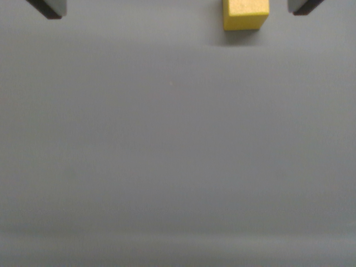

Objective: Pick yellow cube

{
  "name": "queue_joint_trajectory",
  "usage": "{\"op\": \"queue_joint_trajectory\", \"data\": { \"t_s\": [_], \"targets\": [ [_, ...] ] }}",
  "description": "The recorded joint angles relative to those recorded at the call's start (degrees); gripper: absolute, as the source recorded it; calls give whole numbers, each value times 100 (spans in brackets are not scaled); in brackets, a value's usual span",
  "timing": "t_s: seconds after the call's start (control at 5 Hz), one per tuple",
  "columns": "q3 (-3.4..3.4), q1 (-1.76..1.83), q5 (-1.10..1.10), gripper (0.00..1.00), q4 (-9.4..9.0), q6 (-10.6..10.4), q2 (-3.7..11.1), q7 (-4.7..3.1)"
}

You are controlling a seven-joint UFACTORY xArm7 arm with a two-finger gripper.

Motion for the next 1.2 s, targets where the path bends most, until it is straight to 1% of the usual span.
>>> {"op": "queue_joint_trajectory", "data": {
  "t_s": [0.2,0.4,0.6,0.8,1.0,1.2],
  "targets": [
    [28,26,19,0,-212,-220,25,25],
    [28,26,19,0,-212,-220,25,25],
    [57,54,40,0,-440,-458,53,51],
    [57,54,40,0,-440,-458,53,51],
    [88,82,60,0,-671,-698,81,78],
    [88,82,60,0,-671,-698,81,78]
  ]
}}
